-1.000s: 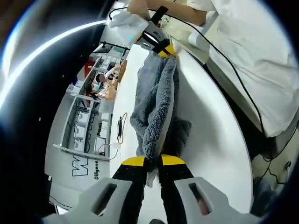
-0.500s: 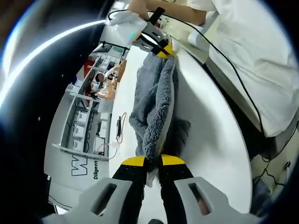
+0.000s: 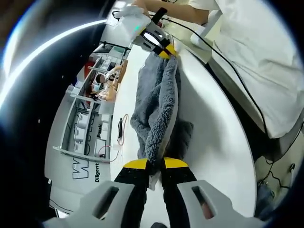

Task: Open the folded towel by lifting each exposed corner and separating the folded layers until the towel lies flat within the target outline without major curled edges

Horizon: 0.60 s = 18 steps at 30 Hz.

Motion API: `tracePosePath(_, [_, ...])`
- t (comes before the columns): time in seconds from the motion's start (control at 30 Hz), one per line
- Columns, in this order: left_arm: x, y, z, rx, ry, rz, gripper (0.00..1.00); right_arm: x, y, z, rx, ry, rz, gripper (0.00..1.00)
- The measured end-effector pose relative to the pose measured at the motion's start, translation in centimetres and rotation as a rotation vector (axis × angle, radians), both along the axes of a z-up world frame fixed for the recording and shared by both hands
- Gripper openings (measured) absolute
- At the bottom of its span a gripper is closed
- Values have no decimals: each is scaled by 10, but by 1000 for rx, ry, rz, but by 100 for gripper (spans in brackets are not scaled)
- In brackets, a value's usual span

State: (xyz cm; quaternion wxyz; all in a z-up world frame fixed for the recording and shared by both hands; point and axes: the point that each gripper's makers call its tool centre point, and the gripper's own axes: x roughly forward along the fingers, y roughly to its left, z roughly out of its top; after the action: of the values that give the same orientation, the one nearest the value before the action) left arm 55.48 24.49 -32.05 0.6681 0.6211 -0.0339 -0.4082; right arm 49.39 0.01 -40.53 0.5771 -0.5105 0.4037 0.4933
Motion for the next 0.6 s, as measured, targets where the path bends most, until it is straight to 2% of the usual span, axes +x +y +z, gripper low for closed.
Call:
tracePosePath(0.03, [0,0,0,1,0,0,10,0,0,0,0,0,10,0])
tracePosePath(0.07, [1,0,0,1,0,1,10,0,1,0,1,-10,108,0])
tracePosePath(0.13, [0,0,-1,5,2,-1,10,0,-1,0,25,4,74,0])
tracePosePath(0.17, [1,0,0,4,0,-4,10,1,-1,1,60,40,51,0])
tracePosePath(0.2, [2,0,-1,6,1,-5,10,1,-1,1,79,50,41,0])
tracePosePath(0.33, [5,0,0,13,-1,-3,10,-8,1,-1,114,67,74,0])
tracePosePath(0.53, [8,-4,4,11,-4,-12,10,-7,2,1,115,40,55,0])
tracePosePath(0.6, [10,-6,3,15,0,-14,10,-7,1,1,125,27,-17,0])
